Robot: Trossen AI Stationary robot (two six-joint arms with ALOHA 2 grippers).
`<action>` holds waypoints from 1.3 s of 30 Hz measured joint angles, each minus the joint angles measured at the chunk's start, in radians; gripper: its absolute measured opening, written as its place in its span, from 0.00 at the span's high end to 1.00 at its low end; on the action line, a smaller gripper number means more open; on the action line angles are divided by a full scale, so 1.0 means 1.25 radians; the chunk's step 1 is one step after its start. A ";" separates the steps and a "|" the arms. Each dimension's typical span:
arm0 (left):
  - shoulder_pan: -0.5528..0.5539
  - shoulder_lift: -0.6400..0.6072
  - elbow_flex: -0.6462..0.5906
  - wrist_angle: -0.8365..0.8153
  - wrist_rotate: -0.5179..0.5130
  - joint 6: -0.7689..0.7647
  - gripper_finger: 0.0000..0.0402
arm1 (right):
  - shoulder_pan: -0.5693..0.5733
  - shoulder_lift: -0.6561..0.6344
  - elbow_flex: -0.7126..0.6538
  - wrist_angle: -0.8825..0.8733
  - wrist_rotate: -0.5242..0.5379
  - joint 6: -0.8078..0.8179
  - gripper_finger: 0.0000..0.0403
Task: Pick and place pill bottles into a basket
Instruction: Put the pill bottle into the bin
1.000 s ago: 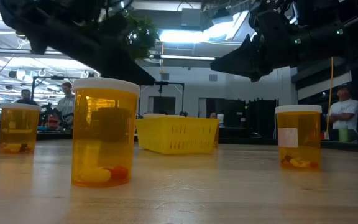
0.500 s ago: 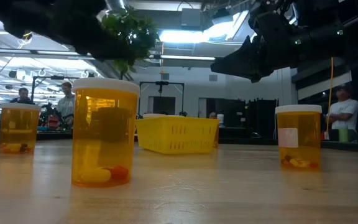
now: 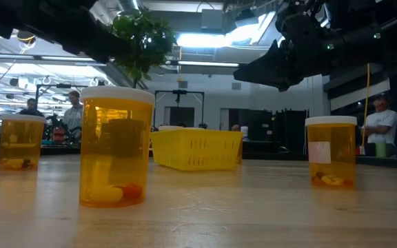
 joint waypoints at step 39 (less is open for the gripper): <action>-0.014 -0.013 0.000 -0.090 0.027 0.029 0.99 | 0.000 -0.001 0.000 0.005 0.000 -0.018 0.94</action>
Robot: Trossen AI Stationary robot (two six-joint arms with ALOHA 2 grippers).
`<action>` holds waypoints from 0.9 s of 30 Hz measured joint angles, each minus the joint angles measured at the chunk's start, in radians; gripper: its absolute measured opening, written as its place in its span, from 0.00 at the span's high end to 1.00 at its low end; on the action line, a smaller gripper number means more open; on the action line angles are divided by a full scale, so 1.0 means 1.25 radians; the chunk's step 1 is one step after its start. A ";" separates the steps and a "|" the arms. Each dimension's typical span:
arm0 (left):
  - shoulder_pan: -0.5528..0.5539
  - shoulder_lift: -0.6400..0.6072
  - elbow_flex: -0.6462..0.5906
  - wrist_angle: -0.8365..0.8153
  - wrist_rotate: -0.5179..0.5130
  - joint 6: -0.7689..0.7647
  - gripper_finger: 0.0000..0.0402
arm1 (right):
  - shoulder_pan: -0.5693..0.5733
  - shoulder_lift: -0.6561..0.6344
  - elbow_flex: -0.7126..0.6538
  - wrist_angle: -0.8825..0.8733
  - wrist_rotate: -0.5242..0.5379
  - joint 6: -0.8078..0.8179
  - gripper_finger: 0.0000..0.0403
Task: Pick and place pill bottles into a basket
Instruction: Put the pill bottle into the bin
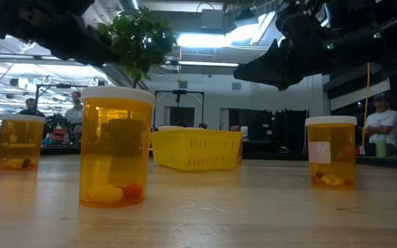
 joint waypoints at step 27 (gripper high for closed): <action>0.343 0.000 0.000 -0.022 0.182 0.081 1.00 | -0.187 0.000 0.000 -0.190 -0.043 0.034 0.66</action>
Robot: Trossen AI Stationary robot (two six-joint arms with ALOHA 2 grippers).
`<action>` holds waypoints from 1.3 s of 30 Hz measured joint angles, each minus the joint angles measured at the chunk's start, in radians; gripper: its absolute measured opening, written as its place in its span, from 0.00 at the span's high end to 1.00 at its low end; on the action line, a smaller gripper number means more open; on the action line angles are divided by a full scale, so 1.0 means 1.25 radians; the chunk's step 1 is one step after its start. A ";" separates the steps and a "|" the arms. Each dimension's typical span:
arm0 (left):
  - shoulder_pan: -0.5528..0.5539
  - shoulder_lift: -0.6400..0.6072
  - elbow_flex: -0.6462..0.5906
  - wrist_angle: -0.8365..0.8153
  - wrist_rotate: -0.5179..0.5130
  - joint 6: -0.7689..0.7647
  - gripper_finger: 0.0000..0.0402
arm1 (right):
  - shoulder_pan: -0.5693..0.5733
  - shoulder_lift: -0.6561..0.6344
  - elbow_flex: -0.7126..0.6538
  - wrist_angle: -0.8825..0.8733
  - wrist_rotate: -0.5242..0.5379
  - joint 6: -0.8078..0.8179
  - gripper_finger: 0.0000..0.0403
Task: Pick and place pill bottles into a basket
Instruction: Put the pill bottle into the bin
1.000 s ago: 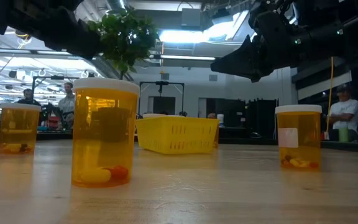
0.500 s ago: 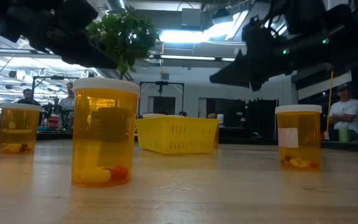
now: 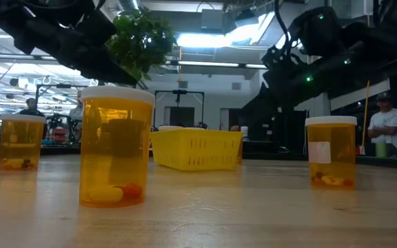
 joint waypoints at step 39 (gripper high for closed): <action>0.035 0.000 0.000 -0.001 0.025 0.014 0.99 | -0.159 0.096 0.102 -0.181 -0.008 0.063 0.13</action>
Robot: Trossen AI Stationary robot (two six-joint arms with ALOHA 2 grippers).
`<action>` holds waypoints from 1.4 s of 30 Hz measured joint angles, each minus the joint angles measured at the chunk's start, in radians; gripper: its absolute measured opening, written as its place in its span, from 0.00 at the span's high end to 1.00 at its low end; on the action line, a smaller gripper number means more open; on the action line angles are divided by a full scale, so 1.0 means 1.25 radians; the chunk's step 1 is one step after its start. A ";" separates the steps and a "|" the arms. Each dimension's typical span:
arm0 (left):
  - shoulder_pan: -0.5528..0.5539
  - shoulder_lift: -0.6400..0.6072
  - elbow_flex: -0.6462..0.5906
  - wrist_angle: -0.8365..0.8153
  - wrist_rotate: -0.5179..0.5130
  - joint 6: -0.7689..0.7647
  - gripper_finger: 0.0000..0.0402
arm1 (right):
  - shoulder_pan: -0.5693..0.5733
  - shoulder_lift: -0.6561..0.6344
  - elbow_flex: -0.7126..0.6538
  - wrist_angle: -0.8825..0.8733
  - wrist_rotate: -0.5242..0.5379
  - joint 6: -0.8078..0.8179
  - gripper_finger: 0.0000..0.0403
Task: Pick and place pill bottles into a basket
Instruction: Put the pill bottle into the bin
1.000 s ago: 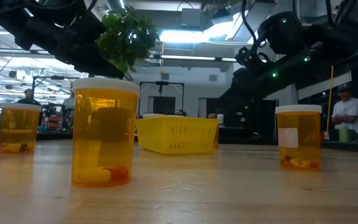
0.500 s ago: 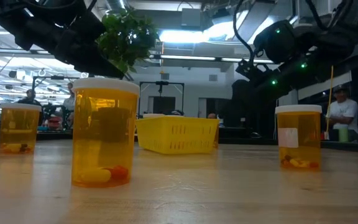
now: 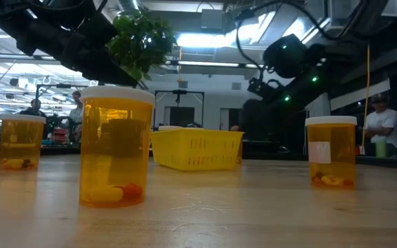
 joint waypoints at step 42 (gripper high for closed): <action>0.000 0.000 0.000 -0.005 -0.001 0.000 0.99 | -0.032 0.070 0.075 0.004 -0.041 -0.062 0.34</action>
